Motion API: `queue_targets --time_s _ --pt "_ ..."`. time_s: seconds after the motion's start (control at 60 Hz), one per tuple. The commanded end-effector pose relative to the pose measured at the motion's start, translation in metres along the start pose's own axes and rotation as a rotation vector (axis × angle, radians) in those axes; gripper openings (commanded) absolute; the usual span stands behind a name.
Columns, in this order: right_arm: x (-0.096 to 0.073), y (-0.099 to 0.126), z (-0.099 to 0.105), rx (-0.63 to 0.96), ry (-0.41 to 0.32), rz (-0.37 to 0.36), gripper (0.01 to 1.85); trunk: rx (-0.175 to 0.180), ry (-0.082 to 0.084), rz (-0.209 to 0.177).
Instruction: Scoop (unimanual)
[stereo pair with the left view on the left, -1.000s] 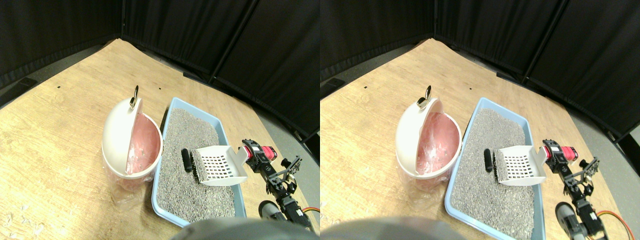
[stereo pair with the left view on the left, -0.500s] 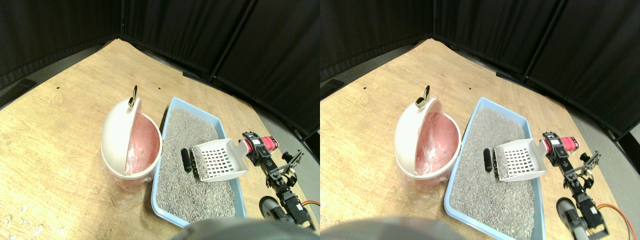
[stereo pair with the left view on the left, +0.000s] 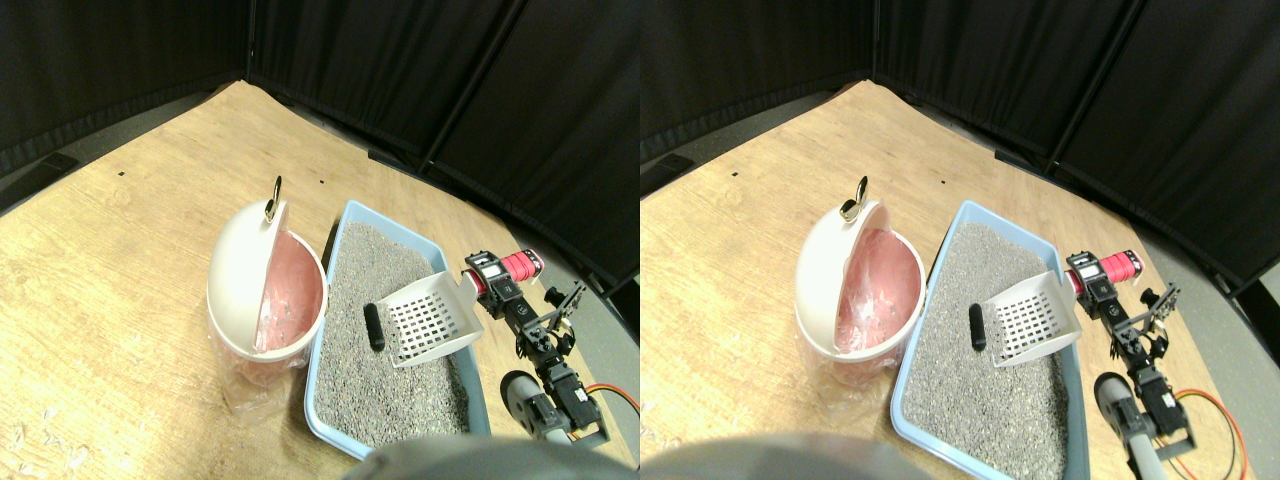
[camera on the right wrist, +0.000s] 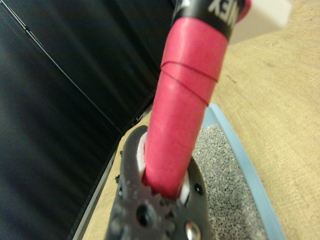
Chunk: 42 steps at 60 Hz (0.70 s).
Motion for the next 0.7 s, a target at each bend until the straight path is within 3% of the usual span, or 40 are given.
queue_targets --time_s 0.017,0.2,0.267,0.467,0.7 --pt "-0.002 0.01 0.006 -0.006 -0.04 0.005 0.06 -0.023 -0.009 0.021" --pt "-0.001 0.035 0.004 0.013 0.012 0.042 0.06 -0.043 0.008 0.045" --pt "0.0 0.044 0.002 0.022 0.008 0.093 0.06 -0.048 0.015 0.055" --pt "0.0 0.068 0.003 0.067 0.002 0.165 0.06 -0.057 0.017 0.069" --pt "0.006 0.077 -0.001 0.113 0.024 0.167 0.06 -0.063 0.018 0.069"
